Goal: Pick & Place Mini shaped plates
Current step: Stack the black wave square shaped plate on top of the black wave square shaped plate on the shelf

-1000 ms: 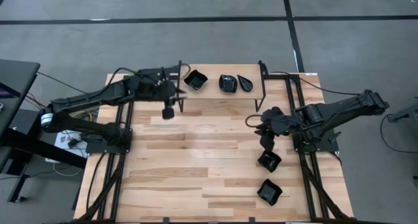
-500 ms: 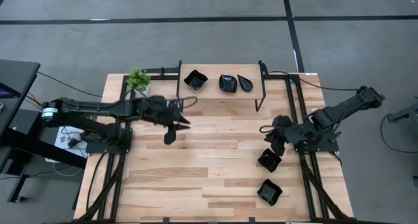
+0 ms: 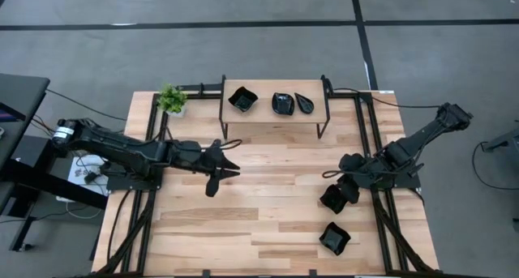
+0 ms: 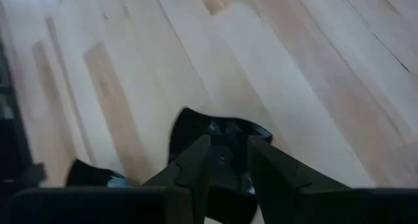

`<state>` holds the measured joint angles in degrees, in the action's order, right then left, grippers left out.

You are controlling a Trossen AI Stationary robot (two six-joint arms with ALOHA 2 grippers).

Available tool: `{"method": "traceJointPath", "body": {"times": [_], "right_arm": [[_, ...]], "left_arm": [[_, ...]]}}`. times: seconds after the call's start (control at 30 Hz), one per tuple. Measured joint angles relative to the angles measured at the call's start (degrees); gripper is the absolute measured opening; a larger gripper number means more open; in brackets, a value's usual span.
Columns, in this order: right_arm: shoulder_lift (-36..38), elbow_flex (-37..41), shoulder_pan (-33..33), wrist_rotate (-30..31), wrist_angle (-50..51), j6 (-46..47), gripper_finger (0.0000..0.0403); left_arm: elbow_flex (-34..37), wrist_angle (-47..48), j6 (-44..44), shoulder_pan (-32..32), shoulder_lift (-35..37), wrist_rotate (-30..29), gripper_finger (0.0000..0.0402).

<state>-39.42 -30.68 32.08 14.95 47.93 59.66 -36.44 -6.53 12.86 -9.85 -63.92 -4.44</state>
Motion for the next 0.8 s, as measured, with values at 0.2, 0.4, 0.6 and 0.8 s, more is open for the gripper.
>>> {"method": "traceJointPath", "body": {"times": [0.2, 0.4, 0.6, 0.8], "right_arm": [[-2.30, 0.00, 0.17, -0.77, 2.47, -0.13, 0.0103], [-5.78, 0.00, 0.17, -1.52, 3.98, -1.14, 0.0137], [-8.99, 0.00, 0.17, -2.97, 3.88, -0.67, 0.0192], [-11.74, 0.00, 0.84, -8.09, 2.84, -2.37, 0.0214]], "left_arm": [[1.70, -5.21, 2.75, -1.36, 0.02, -0.16, 0.0089], [1.70, -5.35, 4.16, -1.39, 0.01, -1.56, 0.0089], [1.70, -5.50, 4.16, -1.37, 0.01, -2.00, 0.0089], [1.70, -5.52, 4.16, -1.37, 0.01, -2.00, 0.0089]]}}
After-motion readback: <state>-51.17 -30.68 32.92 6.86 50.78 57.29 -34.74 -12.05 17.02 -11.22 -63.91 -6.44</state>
